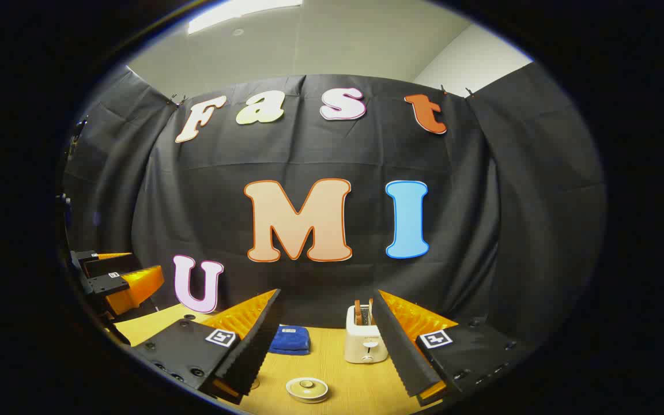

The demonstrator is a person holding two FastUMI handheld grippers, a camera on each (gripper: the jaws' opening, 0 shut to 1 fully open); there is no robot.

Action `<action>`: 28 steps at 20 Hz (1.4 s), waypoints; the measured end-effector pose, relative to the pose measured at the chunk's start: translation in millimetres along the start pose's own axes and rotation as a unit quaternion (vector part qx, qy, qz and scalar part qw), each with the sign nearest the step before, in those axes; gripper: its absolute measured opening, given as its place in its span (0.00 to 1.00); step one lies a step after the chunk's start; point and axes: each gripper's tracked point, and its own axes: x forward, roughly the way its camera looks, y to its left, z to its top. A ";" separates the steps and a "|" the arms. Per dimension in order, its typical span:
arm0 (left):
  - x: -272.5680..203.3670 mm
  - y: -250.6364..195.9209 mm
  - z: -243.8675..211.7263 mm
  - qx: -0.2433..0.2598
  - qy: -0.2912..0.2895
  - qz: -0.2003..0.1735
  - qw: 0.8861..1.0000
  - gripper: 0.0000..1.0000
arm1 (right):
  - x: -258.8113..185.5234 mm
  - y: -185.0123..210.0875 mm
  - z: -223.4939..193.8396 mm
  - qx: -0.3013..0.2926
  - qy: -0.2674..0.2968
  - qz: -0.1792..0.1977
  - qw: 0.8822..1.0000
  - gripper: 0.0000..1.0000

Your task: Open the teacup lid with one hand, grasp the water bottle and pour water into the teacup with the other hand; after pouring, place the water bottle on the coaster and then close the teacup lid.

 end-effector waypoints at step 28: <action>-26.8 39.9 -7.9 0.013 0.010 0.070 0.997 0.94 | 30.0 18.2 -112.2 -0.050 0.121 0.067 0.989 0.99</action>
